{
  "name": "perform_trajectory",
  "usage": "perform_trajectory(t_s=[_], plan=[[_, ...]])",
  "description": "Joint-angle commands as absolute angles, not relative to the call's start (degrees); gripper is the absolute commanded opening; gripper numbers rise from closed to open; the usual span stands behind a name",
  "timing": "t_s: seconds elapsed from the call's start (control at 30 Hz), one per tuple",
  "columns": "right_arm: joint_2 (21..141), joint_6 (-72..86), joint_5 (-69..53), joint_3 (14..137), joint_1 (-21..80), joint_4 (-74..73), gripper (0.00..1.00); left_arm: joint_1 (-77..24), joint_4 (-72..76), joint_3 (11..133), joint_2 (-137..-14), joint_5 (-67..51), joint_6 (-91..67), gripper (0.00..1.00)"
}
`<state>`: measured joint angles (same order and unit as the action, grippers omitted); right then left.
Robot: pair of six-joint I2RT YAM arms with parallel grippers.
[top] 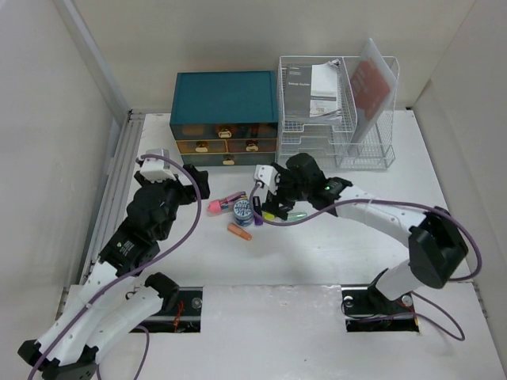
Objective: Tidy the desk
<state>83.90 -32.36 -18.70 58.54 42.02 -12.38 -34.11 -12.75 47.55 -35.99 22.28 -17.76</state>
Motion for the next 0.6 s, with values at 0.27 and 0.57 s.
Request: perform_trajectory(t_s=[0.27, 0.57], plan=[[91.14, -35.60, -16.61, 63.55, 46.14, -0.44, 0.99, -33.93, -10.28, 45.53, -32.96, 25.93, -15.73, 0.99], [97.99, -29.28, -28.55, 71.27, 46.14, -6.58, 0.99, -33.93, -10.81, 45.53, -32.43, 26.46, -15.73, 0.99]])
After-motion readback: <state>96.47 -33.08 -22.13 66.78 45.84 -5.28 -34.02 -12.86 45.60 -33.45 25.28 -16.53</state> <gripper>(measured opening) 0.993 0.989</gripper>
